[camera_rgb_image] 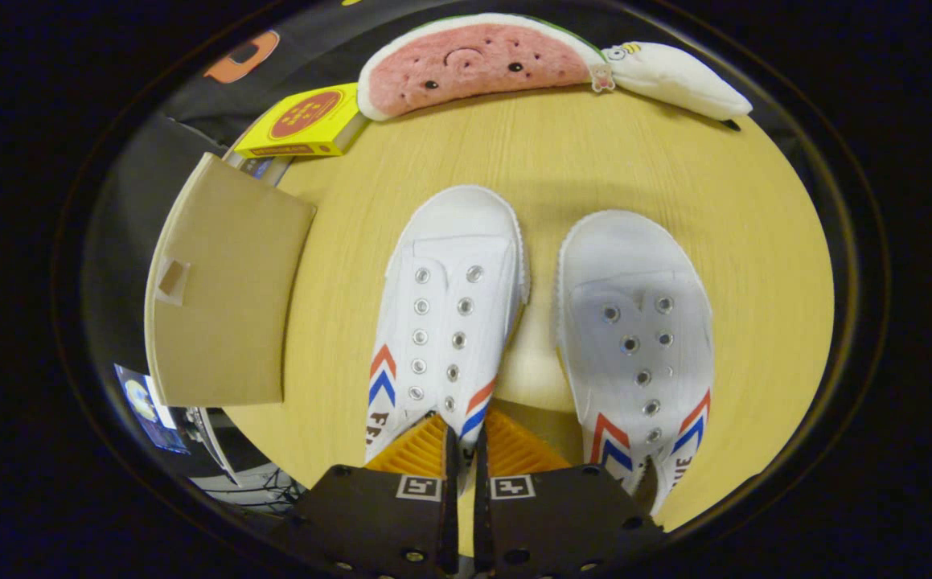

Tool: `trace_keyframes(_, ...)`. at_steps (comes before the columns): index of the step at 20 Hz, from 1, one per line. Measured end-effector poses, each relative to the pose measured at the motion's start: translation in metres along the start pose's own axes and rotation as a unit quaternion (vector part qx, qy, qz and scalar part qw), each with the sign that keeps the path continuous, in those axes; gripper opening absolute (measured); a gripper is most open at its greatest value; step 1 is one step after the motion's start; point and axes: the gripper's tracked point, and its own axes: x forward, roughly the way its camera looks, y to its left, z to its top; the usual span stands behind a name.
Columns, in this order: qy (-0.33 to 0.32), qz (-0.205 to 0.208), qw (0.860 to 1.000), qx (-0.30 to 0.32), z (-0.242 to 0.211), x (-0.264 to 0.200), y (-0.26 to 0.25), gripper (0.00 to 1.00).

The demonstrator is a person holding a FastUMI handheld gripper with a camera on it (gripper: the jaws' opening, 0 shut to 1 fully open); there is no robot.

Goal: Open the storage box then place both shoes into the box .Put the left shoe in first, then the right shoe, with the right side of both shoes facing outward in a uniform manner.

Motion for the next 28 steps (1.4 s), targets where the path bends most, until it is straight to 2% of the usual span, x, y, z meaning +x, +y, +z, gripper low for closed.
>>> trace_keyframes(1, -0.005, 0.019, 1.000, 0.025, -0.006, 0.003, 0.005, 0.07)
trace_keyframes(2, -0.006, 0.037, 0.999, 0.040, -0.003, -0.002, 0.007, 0.00)
trace_keyframes(4, -0.010, 0.058, 0.996, 0.063, -0.006, -0.008, 0.013, 0.00)
trace_keyframes(8, -0.031, 0.094, 0.992, 0.074, -0.011, -0.037, 0.034, 0.00)
trace_keyframes(11, -0.062, 0.116, 0.990, 0.059, -0.002, -0.071, 0.062, 0.00)
trace_keyframes(16, -0.110, 0.117, 0.987, 0.012, 0.017, -0.128, 0.124, 0.00)
trace_keyframes(21, -0.124, 0.115, 0.985, -0.042, 0.022, -0.151, 0.207, 0.00)
trace_keyframes(25, -0.117, 0.125, 0.983, -0.071, 0.023, -0.133, 0.283, 0.00)
trace_keyframes(28, -0.114, 0.104, 0.986, -0.068, 0.029, -0.098, 0.321, 0.00)
